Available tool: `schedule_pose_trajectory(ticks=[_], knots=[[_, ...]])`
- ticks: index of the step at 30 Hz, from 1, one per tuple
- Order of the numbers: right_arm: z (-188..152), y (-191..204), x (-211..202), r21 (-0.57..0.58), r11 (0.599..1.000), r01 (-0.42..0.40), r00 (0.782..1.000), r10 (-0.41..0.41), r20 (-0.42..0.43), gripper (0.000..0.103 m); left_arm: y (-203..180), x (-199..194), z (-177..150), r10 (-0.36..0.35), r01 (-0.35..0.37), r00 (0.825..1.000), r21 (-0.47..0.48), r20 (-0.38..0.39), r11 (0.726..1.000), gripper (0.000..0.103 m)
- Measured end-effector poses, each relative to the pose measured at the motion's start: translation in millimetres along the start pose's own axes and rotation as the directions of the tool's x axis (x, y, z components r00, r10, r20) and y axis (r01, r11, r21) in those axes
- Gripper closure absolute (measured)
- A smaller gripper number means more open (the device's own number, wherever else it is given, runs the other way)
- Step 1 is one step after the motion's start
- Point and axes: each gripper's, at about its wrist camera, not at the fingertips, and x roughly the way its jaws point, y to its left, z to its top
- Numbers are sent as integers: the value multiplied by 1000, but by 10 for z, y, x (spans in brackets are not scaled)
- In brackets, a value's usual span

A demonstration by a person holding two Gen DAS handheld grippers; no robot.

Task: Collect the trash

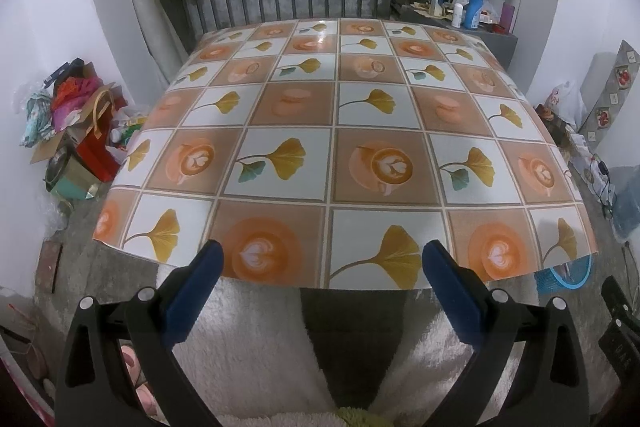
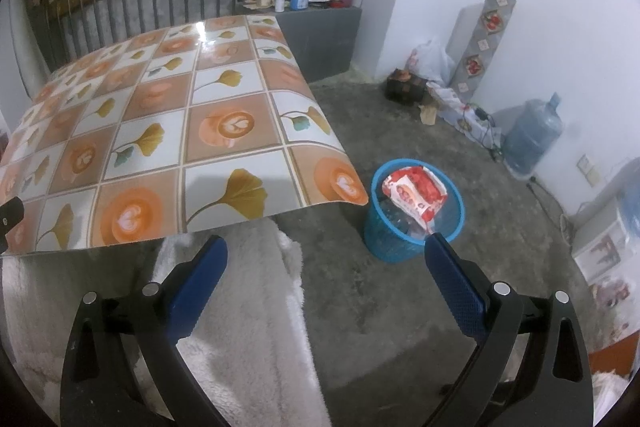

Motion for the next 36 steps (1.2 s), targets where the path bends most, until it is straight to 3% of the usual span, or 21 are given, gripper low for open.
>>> schedule_pose_trajectory(ticks=[36], knots=[[44,114,-82,22,1000,9,1000,-10,26,8,-11,10,-4,-5,5,1000,2,-4,1000,6]])
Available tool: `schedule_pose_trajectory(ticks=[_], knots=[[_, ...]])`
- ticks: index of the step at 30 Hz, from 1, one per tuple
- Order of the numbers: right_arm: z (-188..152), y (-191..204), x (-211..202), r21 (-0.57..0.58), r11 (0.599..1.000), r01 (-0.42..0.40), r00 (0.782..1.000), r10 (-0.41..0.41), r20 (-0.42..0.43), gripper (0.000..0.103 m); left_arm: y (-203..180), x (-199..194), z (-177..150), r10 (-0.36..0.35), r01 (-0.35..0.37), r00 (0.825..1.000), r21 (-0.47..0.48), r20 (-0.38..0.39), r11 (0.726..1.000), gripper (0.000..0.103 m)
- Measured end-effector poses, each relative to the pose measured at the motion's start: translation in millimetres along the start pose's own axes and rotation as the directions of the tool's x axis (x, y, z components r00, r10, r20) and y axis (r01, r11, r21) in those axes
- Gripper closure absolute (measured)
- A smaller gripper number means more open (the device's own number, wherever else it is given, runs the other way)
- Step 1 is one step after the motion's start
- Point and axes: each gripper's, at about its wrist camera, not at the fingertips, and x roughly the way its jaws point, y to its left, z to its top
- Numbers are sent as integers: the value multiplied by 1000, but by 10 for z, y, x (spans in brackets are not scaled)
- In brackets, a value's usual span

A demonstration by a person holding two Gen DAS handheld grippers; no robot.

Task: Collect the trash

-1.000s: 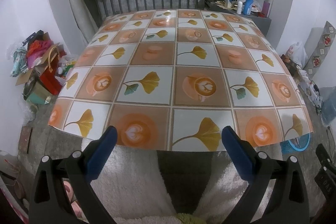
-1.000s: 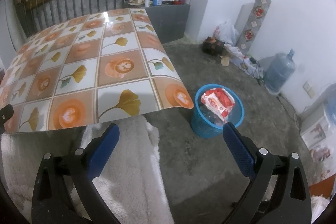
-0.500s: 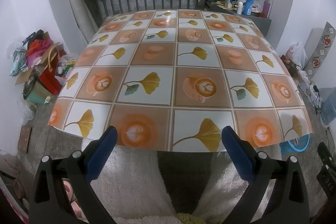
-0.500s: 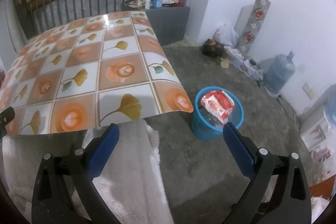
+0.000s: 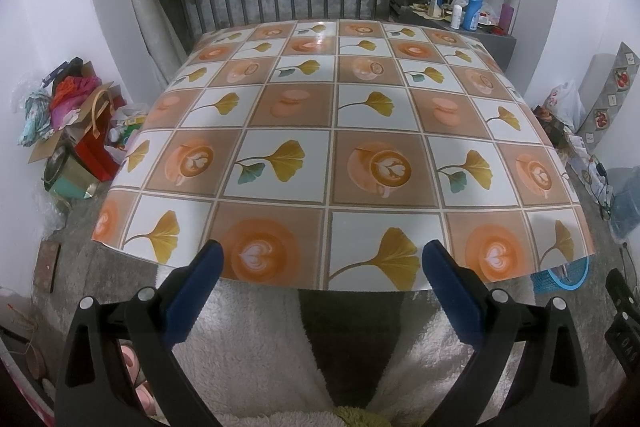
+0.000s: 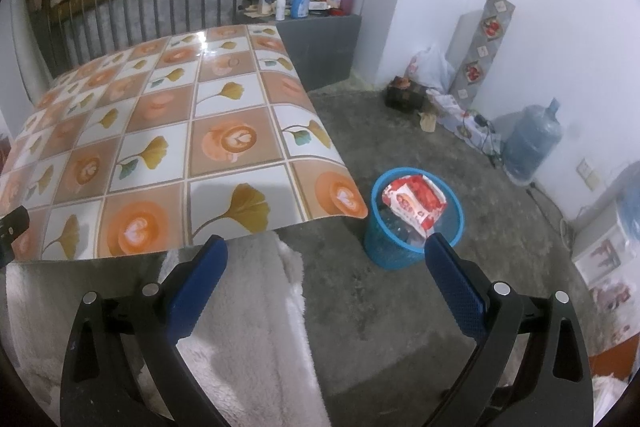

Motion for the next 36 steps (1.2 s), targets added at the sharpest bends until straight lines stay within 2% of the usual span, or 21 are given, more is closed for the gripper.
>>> schedule_pose_trajectory(ticks=[36], knots=[[20,33,-14,13,1000,-5,1000,5,0,8,18,4,1,0,0,1000,-2,-2,1000,6]])
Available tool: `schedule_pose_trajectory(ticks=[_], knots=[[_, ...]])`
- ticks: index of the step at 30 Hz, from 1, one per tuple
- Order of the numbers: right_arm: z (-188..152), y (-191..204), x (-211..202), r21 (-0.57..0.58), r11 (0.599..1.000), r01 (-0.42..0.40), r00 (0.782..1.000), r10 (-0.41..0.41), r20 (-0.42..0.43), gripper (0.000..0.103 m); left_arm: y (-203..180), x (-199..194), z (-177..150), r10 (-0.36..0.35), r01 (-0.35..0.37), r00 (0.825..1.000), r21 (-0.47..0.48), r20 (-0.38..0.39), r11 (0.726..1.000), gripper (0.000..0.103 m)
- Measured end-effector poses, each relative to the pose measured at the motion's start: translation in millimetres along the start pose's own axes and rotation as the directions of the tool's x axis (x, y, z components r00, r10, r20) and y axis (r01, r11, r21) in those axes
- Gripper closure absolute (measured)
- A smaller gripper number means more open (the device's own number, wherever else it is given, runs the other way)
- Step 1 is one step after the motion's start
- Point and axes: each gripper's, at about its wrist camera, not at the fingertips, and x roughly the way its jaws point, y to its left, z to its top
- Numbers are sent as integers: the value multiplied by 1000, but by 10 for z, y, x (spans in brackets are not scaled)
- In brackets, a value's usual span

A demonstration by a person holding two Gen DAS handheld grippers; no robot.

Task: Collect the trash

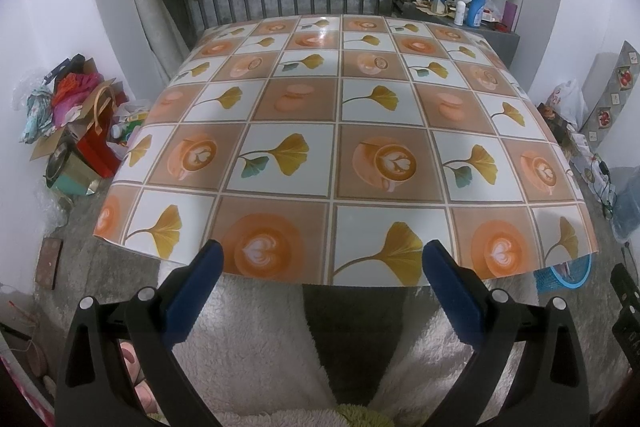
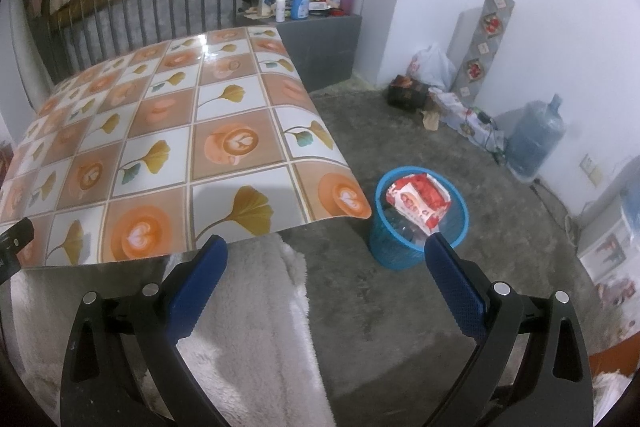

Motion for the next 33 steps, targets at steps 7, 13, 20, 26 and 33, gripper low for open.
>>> schedule_pose_trajectory(ticks=[7,13,20,26,33], knots=[[-1,7,-4,3,1000,2,1000,-2,1,8,4,3,4,-1,1,1000,1,0,1000,6],[-4,7,-3,5,1000,1,1000,-1,0,8,5,-3,4,-1,1,1000,0,0,1000,6],[2,52,-1,3,1000,-2,1000,2,5,8,10,6,12,-2,2,1000,1,0,1000,6],[4,121,7,3,1000,-5,1000,5,9,8,12,5,18,-2,2,1000,2,0,1000,6],[3,142,4,7,1000,-5,1000,5,9,8,14,6,18,-2,2,1000,2,0,1000,6]])
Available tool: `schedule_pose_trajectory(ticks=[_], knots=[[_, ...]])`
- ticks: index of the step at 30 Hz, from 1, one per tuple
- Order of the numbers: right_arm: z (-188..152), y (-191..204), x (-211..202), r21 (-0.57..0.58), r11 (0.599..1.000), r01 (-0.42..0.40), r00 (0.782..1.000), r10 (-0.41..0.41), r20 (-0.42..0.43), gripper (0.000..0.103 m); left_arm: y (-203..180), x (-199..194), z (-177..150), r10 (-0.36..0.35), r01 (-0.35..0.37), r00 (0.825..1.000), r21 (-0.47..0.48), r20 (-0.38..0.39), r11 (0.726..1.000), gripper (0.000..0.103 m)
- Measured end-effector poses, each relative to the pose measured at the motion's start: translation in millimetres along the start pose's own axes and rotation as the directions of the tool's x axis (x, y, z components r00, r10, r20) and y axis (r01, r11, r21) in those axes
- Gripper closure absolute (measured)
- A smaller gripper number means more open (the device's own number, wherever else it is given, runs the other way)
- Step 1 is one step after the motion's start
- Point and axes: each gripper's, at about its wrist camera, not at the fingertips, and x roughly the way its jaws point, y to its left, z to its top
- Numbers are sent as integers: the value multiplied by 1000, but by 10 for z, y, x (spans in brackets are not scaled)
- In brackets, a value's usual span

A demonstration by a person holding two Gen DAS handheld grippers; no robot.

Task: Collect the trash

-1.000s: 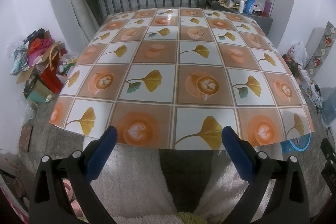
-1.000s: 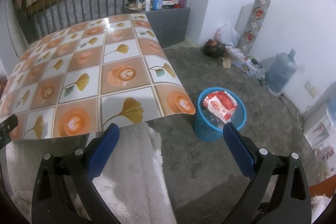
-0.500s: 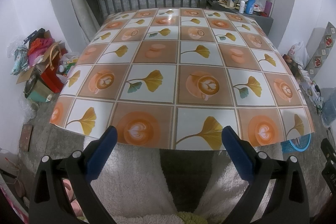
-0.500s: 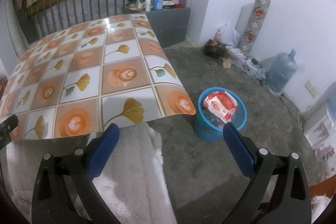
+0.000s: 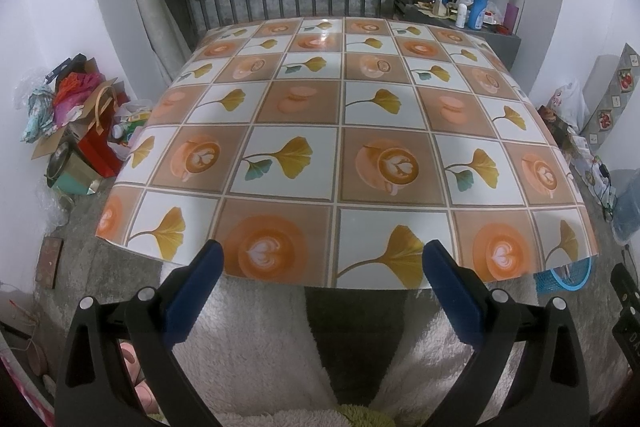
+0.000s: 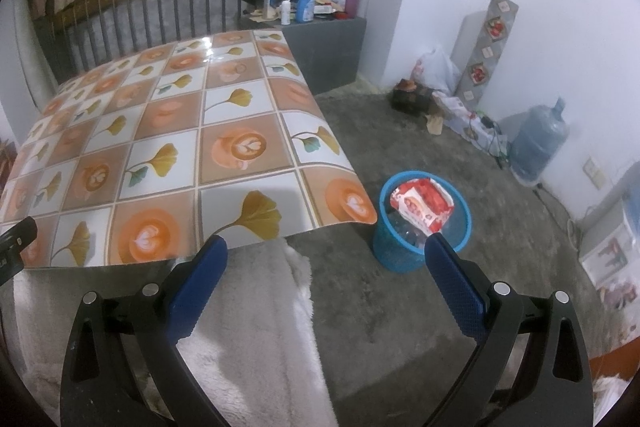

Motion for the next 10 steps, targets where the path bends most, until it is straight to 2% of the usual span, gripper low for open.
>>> schedule_pose_trajectory(ticks=[10], knots=[[-10,-6,-15,2,1000,1,1000,-1,-1,8,12,-19,-11,-1,1,1000,-2,-4,1000,6]])
